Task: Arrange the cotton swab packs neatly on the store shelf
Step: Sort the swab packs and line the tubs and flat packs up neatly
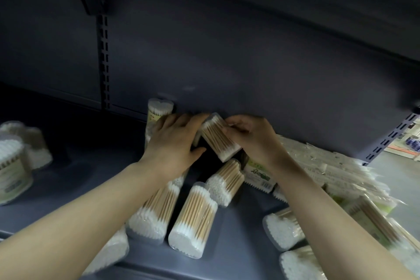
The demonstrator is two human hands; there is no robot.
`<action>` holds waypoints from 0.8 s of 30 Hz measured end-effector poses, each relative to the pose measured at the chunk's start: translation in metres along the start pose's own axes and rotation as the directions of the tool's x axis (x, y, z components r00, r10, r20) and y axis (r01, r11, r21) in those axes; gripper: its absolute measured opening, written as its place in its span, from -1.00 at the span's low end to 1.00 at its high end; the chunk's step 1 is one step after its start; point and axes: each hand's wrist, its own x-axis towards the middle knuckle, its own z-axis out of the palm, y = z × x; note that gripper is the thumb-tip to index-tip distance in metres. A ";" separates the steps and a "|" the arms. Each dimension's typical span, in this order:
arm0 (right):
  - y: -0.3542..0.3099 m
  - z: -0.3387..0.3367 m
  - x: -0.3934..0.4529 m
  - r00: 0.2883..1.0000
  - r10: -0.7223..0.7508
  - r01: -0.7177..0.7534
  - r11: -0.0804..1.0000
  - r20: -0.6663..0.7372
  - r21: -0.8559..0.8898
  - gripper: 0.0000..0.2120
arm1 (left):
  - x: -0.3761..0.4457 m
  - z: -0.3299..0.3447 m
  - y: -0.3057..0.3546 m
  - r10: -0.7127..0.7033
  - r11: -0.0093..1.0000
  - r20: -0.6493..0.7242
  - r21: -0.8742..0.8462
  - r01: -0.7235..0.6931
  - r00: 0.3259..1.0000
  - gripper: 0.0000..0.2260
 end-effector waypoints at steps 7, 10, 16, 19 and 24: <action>-0.001 -0.005 -0.001 0.999 0.040 -0.039 0.996 -0.008 0.083 -0.92 | 0.008 0.009 -0.006 0.176 0.978 -0.119 0.132 -0.160 0.977 -0.48; -0.003 -0.011 -0.003 1.000 0.014 -0.015 0.997 0.020 0.070 -0.94 | 0.010 0.009 -0.006 0.184 0.976 -0.132 0.140 -0.166 0.974 -0.58; -0.005 -0.030 -0.012 0.999 -0.004 -0.002 0.983 0.034 0.182 -0.81 | 0.012 0.007 0.003 0.061 0.994 -0.033 0.095 -0.057 0.998 -0.51; -0.004 -0.039 -0.020 0.997 0.003 -0.025 0.955 0.074 0.295 -0.78 | 0.012 0.008 0.008 0.034 0.997 0.008 0.066 -0.035 0.999 -0.47; 0.000 -0.050 -0.027 0.983 -0.056 0.008 0.965 0.177 0.261 -0.52 | 0.014 0.012 0.012 0.042 0.999 0.057 -0.007 -0.041 0.997 -0.51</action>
